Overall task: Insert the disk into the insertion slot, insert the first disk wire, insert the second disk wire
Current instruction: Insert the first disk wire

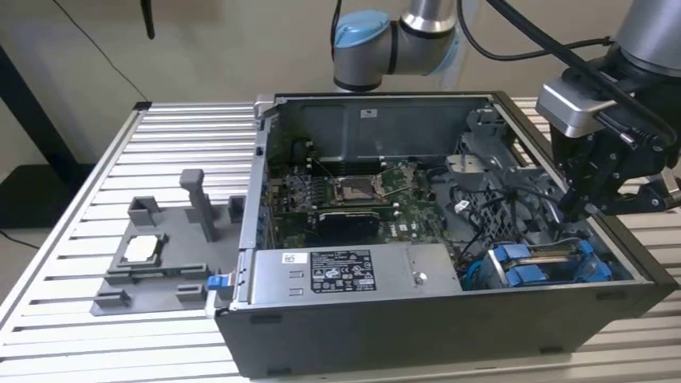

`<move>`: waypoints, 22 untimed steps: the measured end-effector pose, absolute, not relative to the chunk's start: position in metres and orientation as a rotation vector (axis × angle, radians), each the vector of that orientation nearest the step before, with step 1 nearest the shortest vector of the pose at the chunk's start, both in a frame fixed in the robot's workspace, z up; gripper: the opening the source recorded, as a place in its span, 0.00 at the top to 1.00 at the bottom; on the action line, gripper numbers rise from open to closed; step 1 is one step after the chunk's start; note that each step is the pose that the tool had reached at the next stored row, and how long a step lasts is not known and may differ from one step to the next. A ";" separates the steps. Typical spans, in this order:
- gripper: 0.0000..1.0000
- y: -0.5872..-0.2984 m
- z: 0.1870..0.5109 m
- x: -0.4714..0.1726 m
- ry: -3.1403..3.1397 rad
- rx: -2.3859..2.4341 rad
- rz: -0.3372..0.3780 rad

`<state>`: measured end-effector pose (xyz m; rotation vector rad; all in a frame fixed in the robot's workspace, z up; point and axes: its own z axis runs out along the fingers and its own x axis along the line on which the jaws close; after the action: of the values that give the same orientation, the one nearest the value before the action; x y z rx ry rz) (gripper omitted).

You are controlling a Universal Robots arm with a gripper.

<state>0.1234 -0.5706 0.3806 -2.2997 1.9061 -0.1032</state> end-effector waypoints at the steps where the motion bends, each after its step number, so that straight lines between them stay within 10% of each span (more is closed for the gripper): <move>1: 0.81 -0.571 0.381 0.123 1.906 -2.300 -0.103; 22: 0.81 -0.571 0.374 0.136 2.041 -2.269 -0.016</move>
<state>0.1360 -0.5707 0.3740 -2.2690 2.0415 -0.0159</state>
